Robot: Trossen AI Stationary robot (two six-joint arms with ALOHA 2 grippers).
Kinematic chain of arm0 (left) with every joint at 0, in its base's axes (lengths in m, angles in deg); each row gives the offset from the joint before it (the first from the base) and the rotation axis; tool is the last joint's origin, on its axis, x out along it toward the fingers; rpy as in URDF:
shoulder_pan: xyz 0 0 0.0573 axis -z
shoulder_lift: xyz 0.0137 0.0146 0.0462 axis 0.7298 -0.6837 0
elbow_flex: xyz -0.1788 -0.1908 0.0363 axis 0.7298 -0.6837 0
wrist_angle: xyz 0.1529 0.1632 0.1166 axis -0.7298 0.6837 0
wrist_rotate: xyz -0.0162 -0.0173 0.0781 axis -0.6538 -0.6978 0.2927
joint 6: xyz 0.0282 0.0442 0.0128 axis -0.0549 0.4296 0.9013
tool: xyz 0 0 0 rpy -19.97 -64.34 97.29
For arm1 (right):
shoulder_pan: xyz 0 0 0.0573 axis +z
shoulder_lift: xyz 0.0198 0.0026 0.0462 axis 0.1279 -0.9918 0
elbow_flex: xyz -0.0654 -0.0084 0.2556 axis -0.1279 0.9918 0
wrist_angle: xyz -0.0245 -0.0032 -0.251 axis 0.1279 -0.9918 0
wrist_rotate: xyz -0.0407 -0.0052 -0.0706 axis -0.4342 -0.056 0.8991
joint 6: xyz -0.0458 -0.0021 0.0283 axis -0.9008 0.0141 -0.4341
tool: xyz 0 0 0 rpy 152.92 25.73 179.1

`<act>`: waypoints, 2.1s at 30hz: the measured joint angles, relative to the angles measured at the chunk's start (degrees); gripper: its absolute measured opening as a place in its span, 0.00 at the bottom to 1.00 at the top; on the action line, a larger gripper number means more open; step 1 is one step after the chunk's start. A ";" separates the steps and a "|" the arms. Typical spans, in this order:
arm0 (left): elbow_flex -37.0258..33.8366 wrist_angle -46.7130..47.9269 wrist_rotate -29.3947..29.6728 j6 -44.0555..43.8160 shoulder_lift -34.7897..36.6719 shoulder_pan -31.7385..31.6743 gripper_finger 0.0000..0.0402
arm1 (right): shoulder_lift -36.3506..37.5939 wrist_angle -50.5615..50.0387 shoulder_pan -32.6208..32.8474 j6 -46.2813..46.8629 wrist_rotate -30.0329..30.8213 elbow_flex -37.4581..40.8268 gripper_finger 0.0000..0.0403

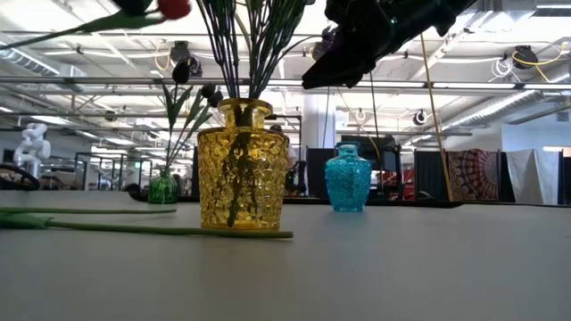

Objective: Sort flowers into vase by color
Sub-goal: Put the top pink flower into the blue vase

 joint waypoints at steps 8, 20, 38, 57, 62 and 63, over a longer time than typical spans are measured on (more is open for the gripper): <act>4.68 -3.91 16.93 15.76 0.00 -3.11 0.04 | 1.03 0.26 -0.88 0.78 0.20 0.00 0.33; 4.94 -28.52 22.42 46.91 0.79 -13.23 0.04 | 9.88 -0.61 -4.58 -2.57 0.38 0.02 0.33; 4.94 -67.65 -22.04 77.40 1.21 -37.98 0.04 | 20.43 -3.32 -10.49 -17.35 0.19 0.02 0.33; 4.83 -87.53 -49.21 80.05 -13.82 -52.19 0.04 | 28.15 1.57 -32.89 -23.37 -14.23 11.87 0.33; 4.83 -91.49 -52.75 80.04 -17.32 -52.29 0.04 | 28.15 10.52 -36.24 -17.58 -18.23 16.65 0.33; 4.83 -92.46 -53.62 80.03 -17.98 -52.25 0.04 | 28.13 12.71 -36.30 -15.50 -18.28 17.62 0.33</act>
